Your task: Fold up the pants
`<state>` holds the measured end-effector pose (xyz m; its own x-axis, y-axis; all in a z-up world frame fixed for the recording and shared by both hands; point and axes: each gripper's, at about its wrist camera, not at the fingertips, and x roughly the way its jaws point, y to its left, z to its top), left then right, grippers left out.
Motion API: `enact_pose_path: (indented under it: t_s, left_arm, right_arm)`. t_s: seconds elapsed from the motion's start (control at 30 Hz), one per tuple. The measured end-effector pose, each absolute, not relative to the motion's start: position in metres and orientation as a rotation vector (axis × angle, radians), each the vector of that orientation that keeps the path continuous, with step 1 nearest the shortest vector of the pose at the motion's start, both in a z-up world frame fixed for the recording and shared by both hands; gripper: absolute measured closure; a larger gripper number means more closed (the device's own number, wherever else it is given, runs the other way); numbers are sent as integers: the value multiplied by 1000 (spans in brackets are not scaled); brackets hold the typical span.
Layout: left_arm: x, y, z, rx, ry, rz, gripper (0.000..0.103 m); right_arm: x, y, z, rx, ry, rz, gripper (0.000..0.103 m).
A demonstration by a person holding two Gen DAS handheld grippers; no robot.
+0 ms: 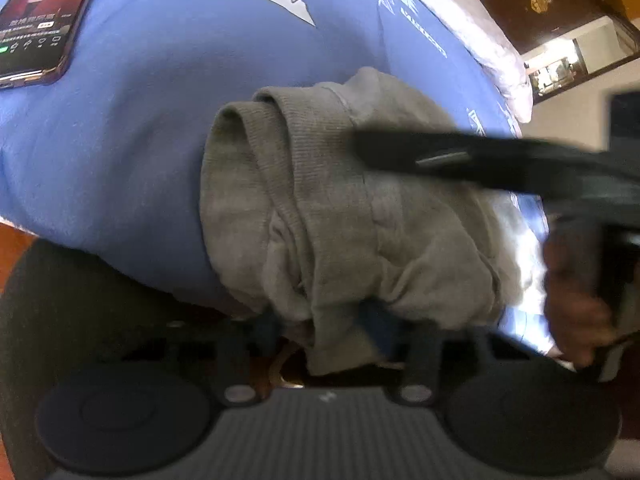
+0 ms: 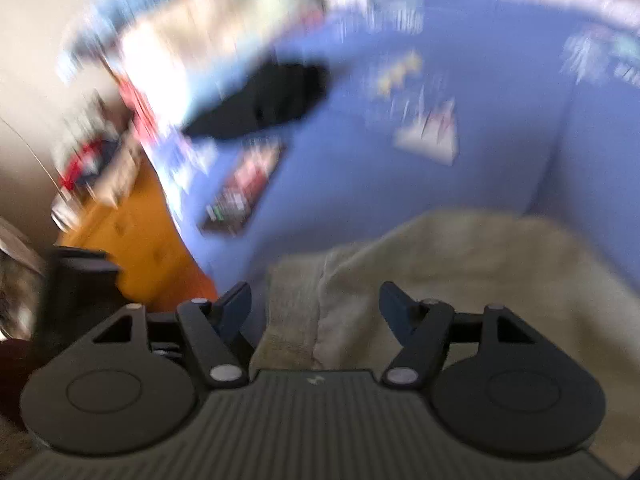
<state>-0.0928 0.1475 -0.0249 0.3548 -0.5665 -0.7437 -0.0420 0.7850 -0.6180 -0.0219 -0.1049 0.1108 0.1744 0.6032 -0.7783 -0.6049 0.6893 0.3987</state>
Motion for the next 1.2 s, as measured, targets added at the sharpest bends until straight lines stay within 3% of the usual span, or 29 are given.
enact_pose_path:
  t_s: [0.07, 0.1, 0.13, 0.17, 0.23, 0.43, 0.53, 0.67, 0.77, 0.83, 1.03, 1.2]
  left_arm:
    - [-92, 150, -24, -609, 1162, -362, 80]
    - [-93, 150, -19, -593, 1148, -362, 82]
    - [-93, 151, -11, -574, 1129, -366, 83]
    - [-93, 151, -2, -553, 1109, -375, 84]
    - [-85, 155, 24, -507, 1051, -396, 85]
    - [-41, 166, 112, -355, 804, -416, 92]
    - [-12, 182, 131, -296, 751, -380, 92]
    - [37, 204, 100, -282, 857, -277, 92]
    - [78, 222, 44, -246, 1018, -98, 92]
    - [89, 230, 18, -280, 1106, -18, 91]
    - [55, 248, 67, -382, 890, -51, 91]
    - [54, 217, 99, -371, 764, -138, 91]
  right_arm:
    - [-21, -76, 82, -68, 1158, 808, 35]
    - [-27, -67, 79, -126, 1094, 783, 39]
    - [-33, -65, 82, -167, 1051, 776, 56]
    - [-33, -64, 87, -173, 1034, 772, 67]
    - [-22, -73, 101, -90, 1024, 770, 77]
    - [18, -115, 183, 191, 744, 693, 77]
    - [44, -117, 193, 275, 637, 657, 77]
    - [83, -78, 155, 259, 694, 632, 76]
    - [108, -44, 95, 223, 830, 617, 52]
    - [115, -43, 70, 239, 906, 578, 52]
    - [80, -139, 106, 467, 777, 667, 51]
    - [17, -263, 133, 426, 603, 408, 52]
